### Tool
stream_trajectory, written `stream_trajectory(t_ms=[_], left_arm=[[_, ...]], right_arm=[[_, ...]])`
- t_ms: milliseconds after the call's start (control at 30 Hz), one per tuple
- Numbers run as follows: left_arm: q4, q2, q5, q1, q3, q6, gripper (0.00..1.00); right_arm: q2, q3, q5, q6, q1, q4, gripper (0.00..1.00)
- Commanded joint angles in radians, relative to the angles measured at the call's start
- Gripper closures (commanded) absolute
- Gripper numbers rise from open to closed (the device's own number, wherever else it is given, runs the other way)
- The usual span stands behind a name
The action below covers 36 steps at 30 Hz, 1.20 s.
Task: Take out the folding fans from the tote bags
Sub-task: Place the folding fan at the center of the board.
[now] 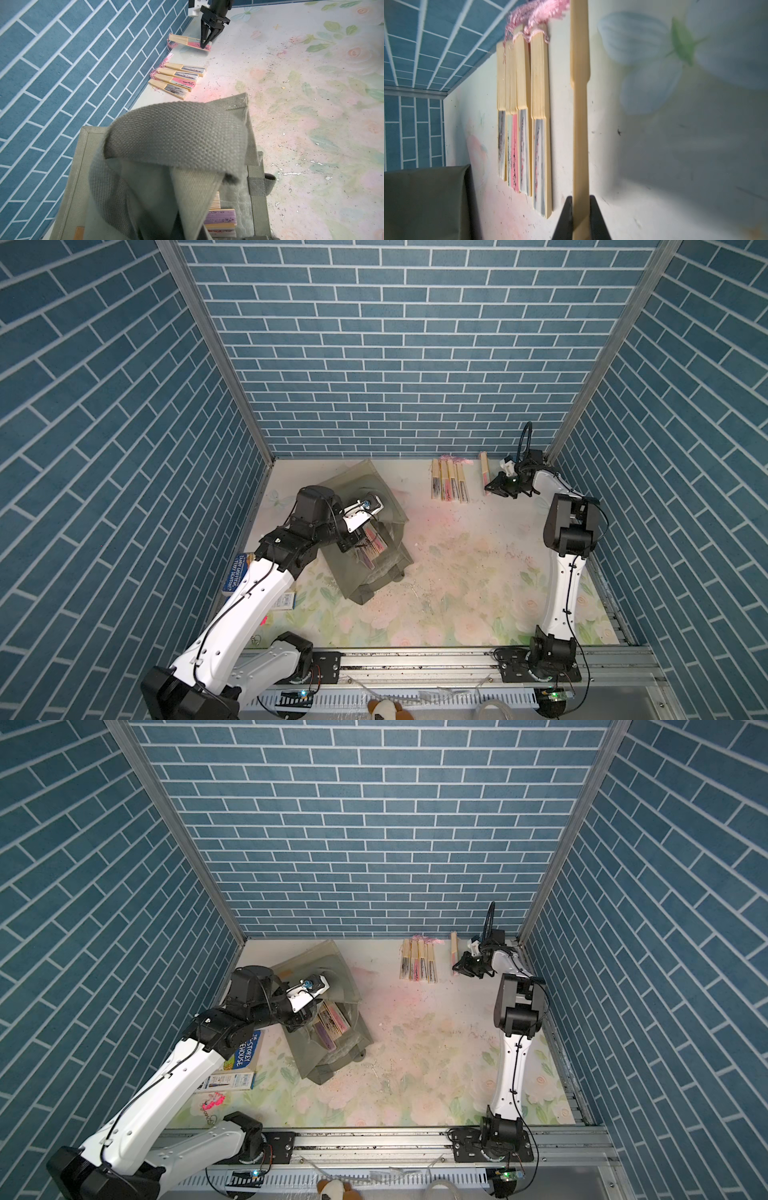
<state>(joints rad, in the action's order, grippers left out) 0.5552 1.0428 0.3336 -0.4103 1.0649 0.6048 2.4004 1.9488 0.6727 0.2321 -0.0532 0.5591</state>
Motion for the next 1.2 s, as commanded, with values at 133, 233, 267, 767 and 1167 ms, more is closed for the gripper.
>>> stream_trajectory(t_ms=[133, 233, 267, 767, 1167], left_arm=[[-0.011, -0.001, -0.013, -0.001, -0.012, -0.005, 1.0], [-0.011, 0.0, -0.014, -0.001, -0.013, -0.005, 1.0], [-0.009, 0.0, -0.015, -0.001, -0.013, -0.005, 1.0], [-0.011, -0.002, -0.025, -0.008, -0.017, -0.004, 1.0], [-0.01, 0.0, -0.033, -0.01, -0.02, -0.002, 1.0]], right_arm=[[0.027, 0.031, 0.089, 0.018, 0.021, 0.088, 1.0], [0.047, 0.052, 0.096, 0.016, 0.036, 0.113, 1.0], [0.052, 0.057, 0.096, 0.016, 0.04, 0.118, 1.0], [0.104, 0.1, 0.056, 0.023, 0.06, 0.164, 1.0], [0.118, 0.114, -0.004, 0.016, 0.058, 0.193, 1.0]])
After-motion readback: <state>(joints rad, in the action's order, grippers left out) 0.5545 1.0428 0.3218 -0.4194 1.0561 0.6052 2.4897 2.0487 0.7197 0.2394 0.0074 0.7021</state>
